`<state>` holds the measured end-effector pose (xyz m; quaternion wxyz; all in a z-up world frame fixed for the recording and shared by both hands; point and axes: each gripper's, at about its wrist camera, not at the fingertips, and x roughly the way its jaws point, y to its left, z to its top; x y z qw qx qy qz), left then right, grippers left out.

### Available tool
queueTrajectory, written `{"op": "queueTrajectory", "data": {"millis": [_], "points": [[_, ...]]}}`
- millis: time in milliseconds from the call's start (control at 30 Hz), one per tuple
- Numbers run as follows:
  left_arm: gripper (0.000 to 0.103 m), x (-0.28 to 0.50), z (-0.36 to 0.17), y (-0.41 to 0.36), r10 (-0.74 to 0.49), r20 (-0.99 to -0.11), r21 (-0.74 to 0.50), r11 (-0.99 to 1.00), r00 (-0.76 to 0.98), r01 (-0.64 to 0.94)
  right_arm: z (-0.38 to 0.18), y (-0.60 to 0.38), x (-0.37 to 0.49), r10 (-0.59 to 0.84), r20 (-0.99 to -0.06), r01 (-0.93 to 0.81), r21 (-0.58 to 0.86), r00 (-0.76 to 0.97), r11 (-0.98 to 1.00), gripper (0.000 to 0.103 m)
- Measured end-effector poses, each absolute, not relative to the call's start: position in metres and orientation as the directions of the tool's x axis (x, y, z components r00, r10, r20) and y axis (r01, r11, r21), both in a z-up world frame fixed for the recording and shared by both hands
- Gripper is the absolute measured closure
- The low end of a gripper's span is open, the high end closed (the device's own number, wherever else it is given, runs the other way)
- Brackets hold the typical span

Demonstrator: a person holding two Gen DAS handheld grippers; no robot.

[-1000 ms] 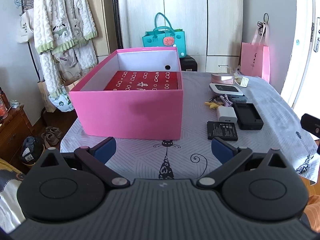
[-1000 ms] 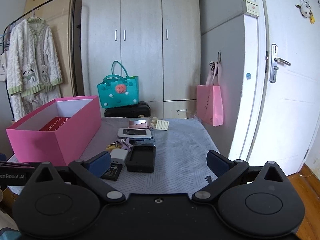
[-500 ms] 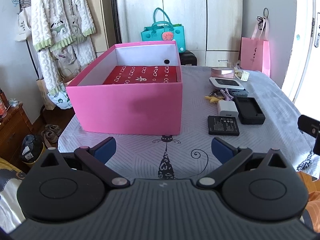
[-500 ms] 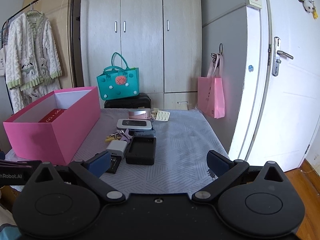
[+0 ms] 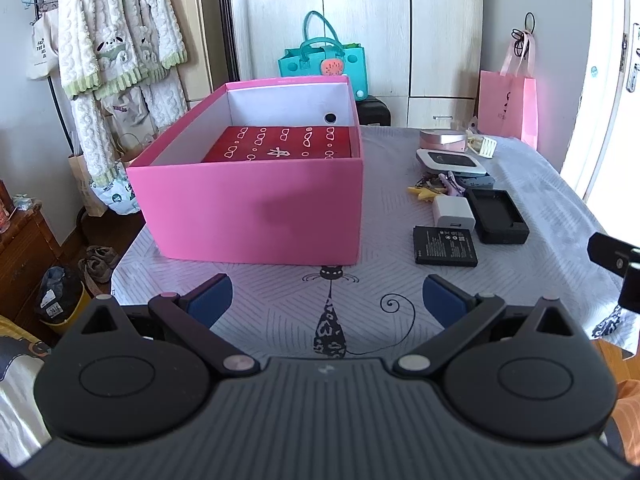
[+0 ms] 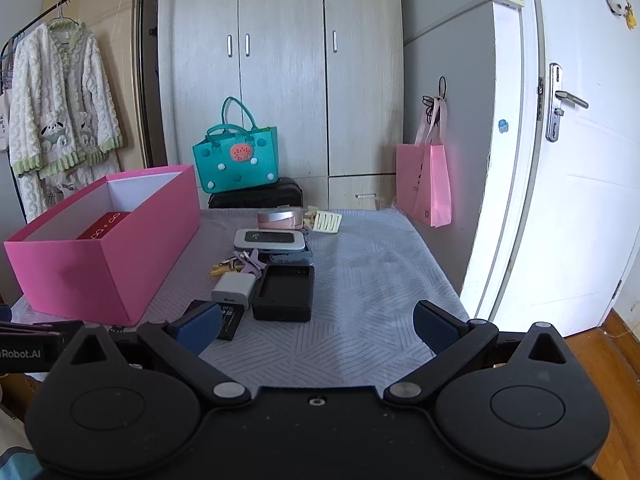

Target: Organize rigid objects

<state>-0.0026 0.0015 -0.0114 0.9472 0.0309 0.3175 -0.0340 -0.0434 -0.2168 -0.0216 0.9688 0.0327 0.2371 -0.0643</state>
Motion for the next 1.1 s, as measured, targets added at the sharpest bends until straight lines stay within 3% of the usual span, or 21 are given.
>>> {"op": "queueTrajectory", "data": {"millis": [200,867,1100], "points": [[0.0,-0.001,-0.013,0.003,-0.041,-0.612,0.032,0.997,0.79,0.076,-0.028,-0.219,-0.038,-0.064,-0.522,0.123,0.08,0.851,0.989,0.0],[0.0,0.002,-0.011,0.008,-0.047,-0.634,0.039,0.995,0.772,0.092,-0.031,-0.208,-0.031,-0.016,-0.542,0.066,0.072,0.84,0.995,0.0],[0.0,0.001,0.015,0.017,-0.223,-0.663,-0.043,0.965,0.715,0.261,-0.029,-0.206,-0.021,-0.034,-0.547,0.068,0.041,0.836,0.997,0.0]]}}
